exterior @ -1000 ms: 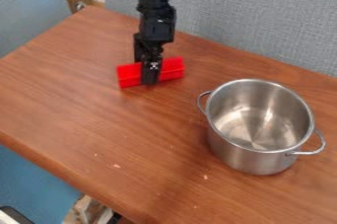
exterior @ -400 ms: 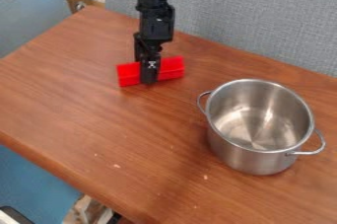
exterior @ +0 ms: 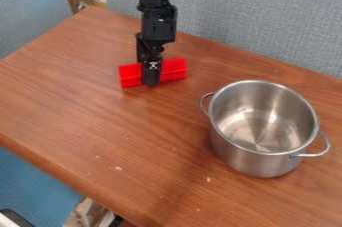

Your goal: Put the red object in the metal pot

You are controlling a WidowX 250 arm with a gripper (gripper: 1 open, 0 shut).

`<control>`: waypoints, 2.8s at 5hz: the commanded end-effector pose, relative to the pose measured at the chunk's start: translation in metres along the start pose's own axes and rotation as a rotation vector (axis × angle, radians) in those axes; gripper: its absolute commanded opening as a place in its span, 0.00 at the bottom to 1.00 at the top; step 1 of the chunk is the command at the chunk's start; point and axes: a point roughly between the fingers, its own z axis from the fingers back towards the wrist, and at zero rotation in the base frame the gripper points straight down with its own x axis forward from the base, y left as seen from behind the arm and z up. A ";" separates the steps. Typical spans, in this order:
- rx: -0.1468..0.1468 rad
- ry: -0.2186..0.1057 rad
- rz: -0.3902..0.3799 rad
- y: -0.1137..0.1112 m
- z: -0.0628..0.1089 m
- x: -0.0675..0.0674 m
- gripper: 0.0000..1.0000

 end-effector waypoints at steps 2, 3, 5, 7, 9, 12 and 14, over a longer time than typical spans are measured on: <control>0.006 -0.010 -0.042 -0.003 0.006 0.005 1.00; -0.001 -0.009 -0.056 -0.006 0.005 0.007 0.00; -0.008 -0.006 -0.082 -0.017 0.007 0.008 0.00; -0.031 -0.011 -0.104 -0.020 0.010 0.008 0.00; -0.059 -0.022 -0.115 -0.021 0.011 0.009 1.00; -0.109 -0.041 -0.107 -0.019 0.004 0.009 1.00; -0.128 -0.048 -0.093 -0.021 0.003 0.010 0.00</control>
